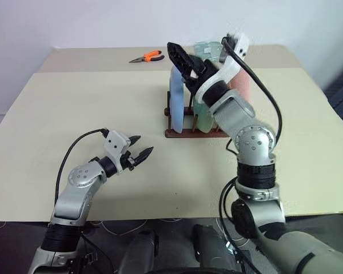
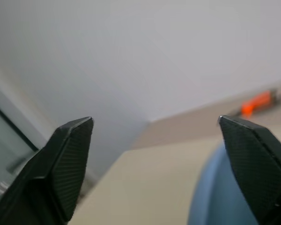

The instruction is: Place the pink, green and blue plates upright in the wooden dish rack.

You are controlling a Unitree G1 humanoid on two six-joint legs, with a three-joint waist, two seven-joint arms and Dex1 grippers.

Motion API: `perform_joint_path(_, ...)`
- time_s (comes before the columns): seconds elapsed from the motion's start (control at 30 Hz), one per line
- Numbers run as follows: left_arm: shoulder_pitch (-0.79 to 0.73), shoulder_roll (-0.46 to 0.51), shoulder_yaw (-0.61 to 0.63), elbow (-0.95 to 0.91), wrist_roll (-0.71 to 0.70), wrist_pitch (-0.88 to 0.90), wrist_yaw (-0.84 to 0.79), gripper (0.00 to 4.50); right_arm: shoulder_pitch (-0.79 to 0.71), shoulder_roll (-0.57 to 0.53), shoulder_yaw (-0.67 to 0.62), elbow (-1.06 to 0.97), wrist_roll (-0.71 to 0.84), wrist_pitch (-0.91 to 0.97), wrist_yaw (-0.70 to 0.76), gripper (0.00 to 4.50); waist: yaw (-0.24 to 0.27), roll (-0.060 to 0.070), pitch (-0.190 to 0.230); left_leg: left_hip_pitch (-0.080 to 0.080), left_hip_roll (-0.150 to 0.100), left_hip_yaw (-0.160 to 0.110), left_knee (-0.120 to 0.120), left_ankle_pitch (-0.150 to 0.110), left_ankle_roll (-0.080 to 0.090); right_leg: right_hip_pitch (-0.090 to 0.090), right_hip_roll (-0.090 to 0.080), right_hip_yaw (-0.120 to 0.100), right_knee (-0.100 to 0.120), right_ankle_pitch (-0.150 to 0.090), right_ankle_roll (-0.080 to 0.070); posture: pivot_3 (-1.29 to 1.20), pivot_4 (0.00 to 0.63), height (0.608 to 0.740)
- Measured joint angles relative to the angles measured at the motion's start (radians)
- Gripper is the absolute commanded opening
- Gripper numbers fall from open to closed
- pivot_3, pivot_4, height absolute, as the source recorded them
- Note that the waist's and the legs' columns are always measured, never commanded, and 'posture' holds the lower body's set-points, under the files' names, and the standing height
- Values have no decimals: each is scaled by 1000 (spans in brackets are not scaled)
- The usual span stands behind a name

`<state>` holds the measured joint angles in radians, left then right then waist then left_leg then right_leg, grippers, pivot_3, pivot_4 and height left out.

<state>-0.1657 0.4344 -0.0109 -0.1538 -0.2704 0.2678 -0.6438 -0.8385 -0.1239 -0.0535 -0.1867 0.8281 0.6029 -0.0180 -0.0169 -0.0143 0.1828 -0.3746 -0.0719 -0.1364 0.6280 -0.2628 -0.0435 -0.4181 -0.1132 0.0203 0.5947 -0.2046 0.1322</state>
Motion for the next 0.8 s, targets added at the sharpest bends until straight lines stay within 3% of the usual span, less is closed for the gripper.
perform_joint_path(0.13, -1, 3, 3, -3, 2, 3, 10, 3082, -12, -196, -28, -138, -38, -13, 150, 4445, 5, -1, 0, 0, 0, 0, 0, 0, 0, 1, 0, 0, -1, 0, 0, 0, 150, 740)
perform_joint_path(0.2, -3, 20, 18, 7, 4, 0, 14, 3082, 47, -353, -100, -208, -38, -7, 234, 4445, 9, -3, -1, 0, 0, -1, 1, 0, 0, 4, 0, -1, -3, -1, 1, 0, 150, 740)
perform_joint_path(0.37, 4, 92, 86, 64, 15, -23, 12, 3082, 443, -663, -299, -178, -118, 1, 436, 4445, 10, -4, -1, 1, 0, 0, 0, -1, 1, 8, -2, -2, -11, -5, 0, 0, 150, 740)
perform_joint_path(0.57, 16, 123, 108, 106, 40, -59, -4, 3082, 737, -725, -310, -39, -280, -121, 646, 4445, 1, -1, 0, 2, 1, 5, 0, -1, 2, 8, -3, 1, -11, -4, 1, 0, 150, 740)
perform_joint_path(0.8, 72, 123, 109, 95, 46, -62, 7, 3082, 739, -674, -193, 87, -434, -278, 694, 4445, 8, -1, 0, 1, 0, 4, 1, -1, 2, 8, -4, 0, -12, -4, 0, 0, 150, 740)
